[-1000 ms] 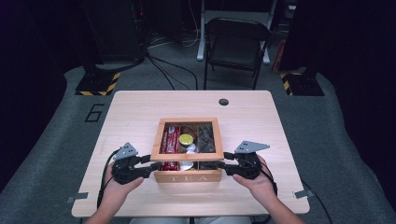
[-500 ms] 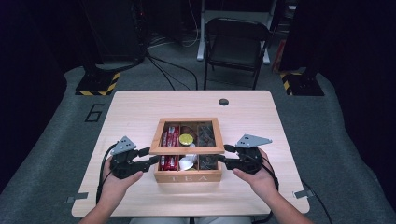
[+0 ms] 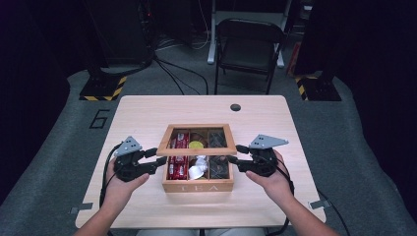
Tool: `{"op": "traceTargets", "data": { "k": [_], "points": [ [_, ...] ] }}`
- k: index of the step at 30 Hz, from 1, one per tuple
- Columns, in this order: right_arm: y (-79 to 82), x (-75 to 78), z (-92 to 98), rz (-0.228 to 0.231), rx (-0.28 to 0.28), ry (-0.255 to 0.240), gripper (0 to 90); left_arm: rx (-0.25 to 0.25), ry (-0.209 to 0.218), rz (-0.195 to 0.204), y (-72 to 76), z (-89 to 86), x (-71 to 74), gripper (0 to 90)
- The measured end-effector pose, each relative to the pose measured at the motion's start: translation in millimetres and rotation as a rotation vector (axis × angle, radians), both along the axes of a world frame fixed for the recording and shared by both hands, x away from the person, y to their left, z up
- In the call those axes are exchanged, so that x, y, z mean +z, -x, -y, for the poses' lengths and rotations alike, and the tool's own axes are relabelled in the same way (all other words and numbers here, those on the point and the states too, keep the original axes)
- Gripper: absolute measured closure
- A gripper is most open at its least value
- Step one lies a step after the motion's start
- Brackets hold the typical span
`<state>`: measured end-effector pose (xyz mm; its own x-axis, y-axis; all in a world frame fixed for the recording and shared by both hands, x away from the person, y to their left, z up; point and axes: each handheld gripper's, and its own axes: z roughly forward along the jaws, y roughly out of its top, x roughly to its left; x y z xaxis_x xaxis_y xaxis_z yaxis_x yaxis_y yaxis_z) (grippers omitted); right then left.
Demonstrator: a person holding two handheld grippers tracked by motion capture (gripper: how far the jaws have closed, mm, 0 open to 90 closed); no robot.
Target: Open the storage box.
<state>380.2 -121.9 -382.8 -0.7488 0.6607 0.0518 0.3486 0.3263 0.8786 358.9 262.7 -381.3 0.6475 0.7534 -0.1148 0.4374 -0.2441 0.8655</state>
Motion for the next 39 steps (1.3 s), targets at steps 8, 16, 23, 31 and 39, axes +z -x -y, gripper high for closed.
{"op": "traceTargets", "data": {
  "k": [8,16,23,31,39],
  "points": [
    [-4.2,8.3,-2.4,0.011,-0.016,0.001,49.3,0.010,-0.009,0.018,-4.2,1.2,9.1,49.5],
    [-10.3,17.5,-4.6,0.028,-0.025,0.003,49.3,0.017,-0.031,0.045,-10.3,3.4,19.0,49.4],
    [-17.0,25.5,-5.7,0.041,-0.029,-0.001,49.3,0.030,-0.032,0.069,-16.6,4.2,26.2,51.0],
    [-25.6,27.6,-9.1,0.084,-0.065,0.000,49.7,0.033,-0.043,0.086,-27.6,4.7,36.1,52.1],
    [-43.2,21.4,-15.7,0.080,-0.101,0.042,51.2,0.037,-0.041,0.085,-32.9,5.1,40.8,52.3]
  ]
}}
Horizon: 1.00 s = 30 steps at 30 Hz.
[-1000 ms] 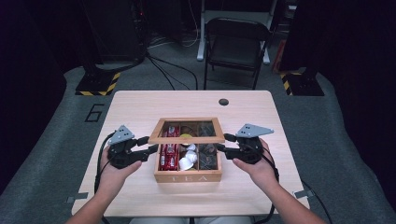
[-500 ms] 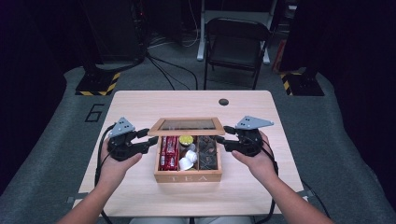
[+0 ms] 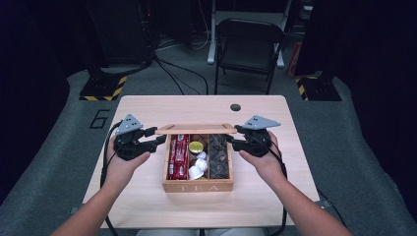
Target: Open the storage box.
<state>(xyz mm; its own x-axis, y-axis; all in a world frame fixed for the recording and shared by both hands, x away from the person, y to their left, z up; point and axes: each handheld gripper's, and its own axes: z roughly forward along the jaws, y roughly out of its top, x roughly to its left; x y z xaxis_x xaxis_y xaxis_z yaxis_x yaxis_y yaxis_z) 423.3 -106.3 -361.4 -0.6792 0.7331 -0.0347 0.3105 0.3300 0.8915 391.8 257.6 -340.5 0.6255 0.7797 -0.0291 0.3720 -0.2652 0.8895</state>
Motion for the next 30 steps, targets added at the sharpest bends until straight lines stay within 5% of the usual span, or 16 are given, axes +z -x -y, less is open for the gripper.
{"op": "traceTargets", "data": {
  "k": [30],
  "points": [
    [-23.2,12.1,-0.1,0.003,-0.006,-0.021,57.0,0.026,0.015,0.024,-39.5,2.5,-12.0,50.7]
  ]
}}
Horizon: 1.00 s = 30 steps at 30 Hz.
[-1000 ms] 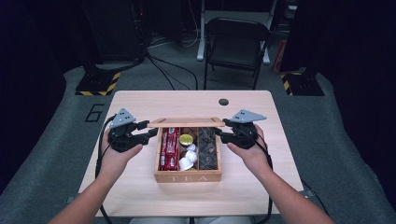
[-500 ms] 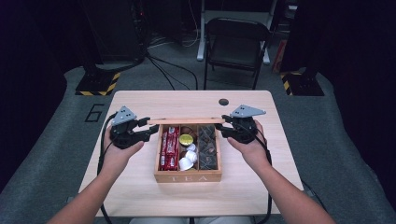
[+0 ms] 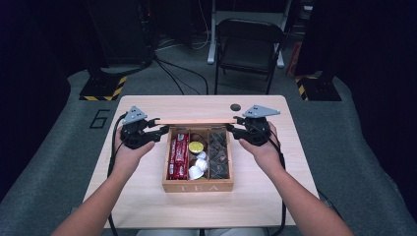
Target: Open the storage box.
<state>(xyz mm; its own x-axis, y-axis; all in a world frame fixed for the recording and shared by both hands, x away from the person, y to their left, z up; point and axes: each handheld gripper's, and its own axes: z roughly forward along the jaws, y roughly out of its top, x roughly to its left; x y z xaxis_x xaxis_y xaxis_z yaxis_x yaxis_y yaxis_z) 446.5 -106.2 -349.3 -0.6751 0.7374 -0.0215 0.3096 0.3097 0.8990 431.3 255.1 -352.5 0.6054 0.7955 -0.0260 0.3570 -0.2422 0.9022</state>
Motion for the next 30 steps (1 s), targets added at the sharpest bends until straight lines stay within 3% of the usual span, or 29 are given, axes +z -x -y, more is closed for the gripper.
{"op": "traceTargets", "data": {
  "k": [10,20,30],
  "points": [
    [-8.0,5.3,-1.0,0.001,-0.010,-0.001,57.4,0.028,0.000,0.005,-11.2,0.8,1.2,55.7],
    [-18.8,9.6,-1.0,-0.011,-0.029,-0.049,57.1,0.031,0.002,-0.005,-22.6,-0.4,7.5,58.2],
    [-30.4,11.0,-2.2,-0.006,-0.037,-0.019,56.8,0.034,0.000,-0.019,-32.6,-0.8,13.3,59.2]
  ]
}}
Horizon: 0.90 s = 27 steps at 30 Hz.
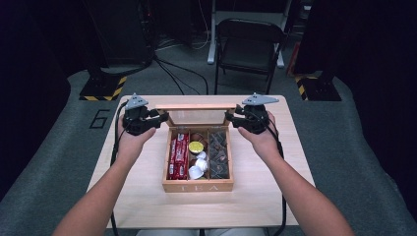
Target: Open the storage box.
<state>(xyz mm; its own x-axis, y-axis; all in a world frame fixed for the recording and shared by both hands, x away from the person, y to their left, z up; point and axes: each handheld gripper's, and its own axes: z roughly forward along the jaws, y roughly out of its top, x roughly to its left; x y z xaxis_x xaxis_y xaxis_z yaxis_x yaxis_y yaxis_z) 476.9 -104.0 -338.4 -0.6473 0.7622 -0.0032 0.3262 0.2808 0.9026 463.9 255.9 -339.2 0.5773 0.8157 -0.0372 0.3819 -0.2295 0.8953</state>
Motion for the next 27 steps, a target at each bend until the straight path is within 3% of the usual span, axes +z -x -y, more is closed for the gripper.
{"op": "traceTargets", "data": {
  "k": [13,27],
  "points": [
    [-17.1,-5.4,-6.6,-0.009,-0.006,0.028,55.8,0.011,0.016,-0.005,-10.4,-0.7,3.4,60.2],
    [-36.7,-32.3,-5.9,-0.041,-0.024,0.039,54.5,0.031,0.052,0.002,-21.5,-1.4,3.5,60.8]
  ]
}}
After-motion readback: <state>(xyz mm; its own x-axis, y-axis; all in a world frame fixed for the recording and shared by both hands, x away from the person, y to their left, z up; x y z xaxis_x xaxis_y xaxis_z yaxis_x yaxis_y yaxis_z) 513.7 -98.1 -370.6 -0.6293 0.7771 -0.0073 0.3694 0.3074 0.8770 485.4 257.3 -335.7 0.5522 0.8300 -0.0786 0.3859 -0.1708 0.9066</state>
